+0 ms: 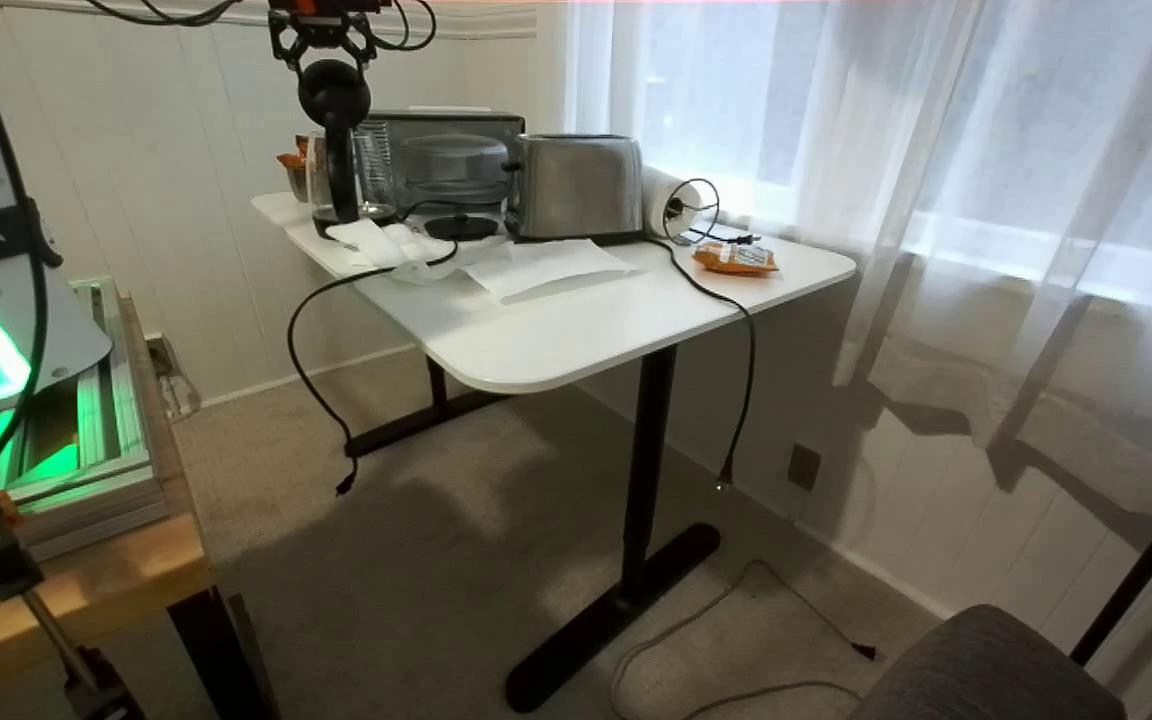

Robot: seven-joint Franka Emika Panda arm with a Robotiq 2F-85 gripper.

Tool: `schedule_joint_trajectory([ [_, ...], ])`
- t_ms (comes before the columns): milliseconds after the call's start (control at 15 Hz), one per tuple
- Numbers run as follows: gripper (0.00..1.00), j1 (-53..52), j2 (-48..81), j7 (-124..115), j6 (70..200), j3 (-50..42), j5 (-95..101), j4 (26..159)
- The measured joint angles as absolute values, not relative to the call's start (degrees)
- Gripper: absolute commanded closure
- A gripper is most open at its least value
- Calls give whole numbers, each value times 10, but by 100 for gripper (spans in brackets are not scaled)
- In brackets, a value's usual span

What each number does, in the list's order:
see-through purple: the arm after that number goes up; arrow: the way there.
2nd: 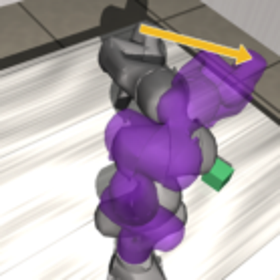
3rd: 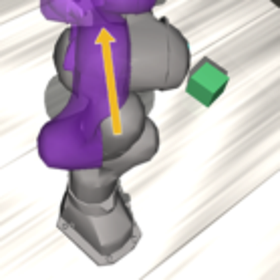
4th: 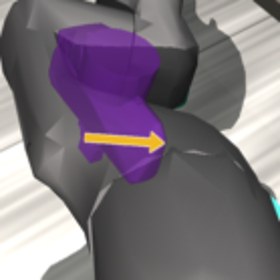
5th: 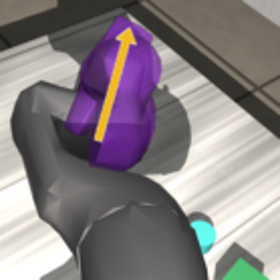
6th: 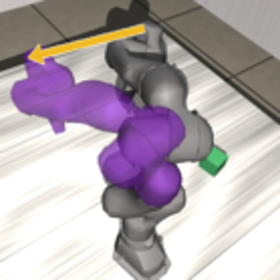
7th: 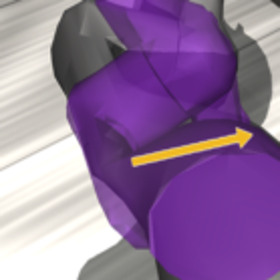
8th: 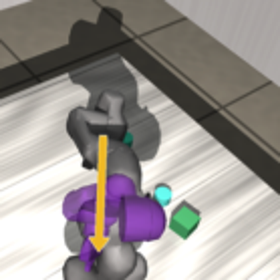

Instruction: Close the kettle lid then put the kettle on its base

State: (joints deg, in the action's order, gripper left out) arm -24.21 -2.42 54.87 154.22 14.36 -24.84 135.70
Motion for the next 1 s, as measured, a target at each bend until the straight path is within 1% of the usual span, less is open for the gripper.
schedule_joint_trajectory([
  [333, 0, -239, 10, 574, 1582, 163, -299, 1337],
  [1000, 0, -202, 64, 604, 1593, 211, -334, 1302],
])
